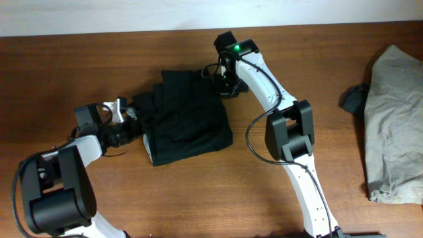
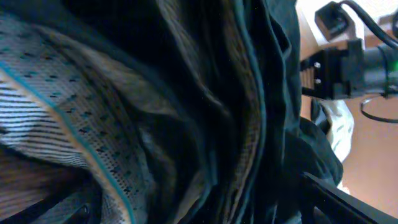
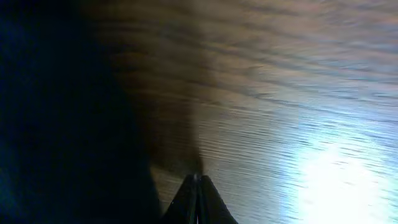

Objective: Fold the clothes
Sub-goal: 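Lift the folded shorts with the left gripper and carry them to the back-left corner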

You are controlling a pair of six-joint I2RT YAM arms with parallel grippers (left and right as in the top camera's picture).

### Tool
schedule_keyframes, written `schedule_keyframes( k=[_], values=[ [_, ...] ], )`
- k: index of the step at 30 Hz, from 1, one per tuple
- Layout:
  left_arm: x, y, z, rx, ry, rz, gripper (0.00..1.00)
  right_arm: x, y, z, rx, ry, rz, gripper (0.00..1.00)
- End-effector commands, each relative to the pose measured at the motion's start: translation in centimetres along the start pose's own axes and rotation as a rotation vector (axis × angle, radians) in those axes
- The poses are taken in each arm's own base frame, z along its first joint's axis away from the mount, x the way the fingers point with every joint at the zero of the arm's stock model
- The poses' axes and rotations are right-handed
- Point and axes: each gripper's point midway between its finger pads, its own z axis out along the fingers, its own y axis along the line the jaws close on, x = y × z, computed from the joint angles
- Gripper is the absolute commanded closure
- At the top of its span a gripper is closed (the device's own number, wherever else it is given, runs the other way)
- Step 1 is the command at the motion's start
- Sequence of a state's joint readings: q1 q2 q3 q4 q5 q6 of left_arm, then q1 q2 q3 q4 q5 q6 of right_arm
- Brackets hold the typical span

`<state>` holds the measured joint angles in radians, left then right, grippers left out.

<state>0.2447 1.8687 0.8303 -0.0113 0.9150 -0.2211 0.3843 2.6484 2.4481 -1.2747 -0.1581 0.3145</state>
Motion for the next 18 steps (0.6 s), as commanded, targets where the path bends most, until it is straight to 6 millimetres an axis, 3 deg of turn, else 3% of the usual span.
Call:
schedule_keyframes(
  k=[1, 8, 16, 17, 18],
  values=[
    [2.4, 1.8, 1.6, -0.044, 0.062, -0.034, 0.01, 1.6, 2.3, 2.3, -0.062, 0.07, -0.02, 0.96],
    [3.3, 2.7, 2.4, -0.041, 0.089, -0.063, 0.01, 2.5, 6.7, 3.0, -0.134, 0.064, -0.092, 0.96],
    [3.4, 1.5, 3.4, -0.009, 0.1, -0.012, 0.02, 3.5, 8.8, 3.3, -0.151, 0.071, -0.132, 0.96],
    [3.5, 1.4, 3.5, -0.008, 0.102, -0.01, 0.11, 3.5, 8.8, 3.3, -0.151, 0.071, -0.132, 0.96],
    [3.5, 1.4, 3.5, -0.009, 0.102, -0.015, 0.27, 3.4, 8.7, 3.2, -0.152, 0.071, -0.129, 0.96]
  ],
)
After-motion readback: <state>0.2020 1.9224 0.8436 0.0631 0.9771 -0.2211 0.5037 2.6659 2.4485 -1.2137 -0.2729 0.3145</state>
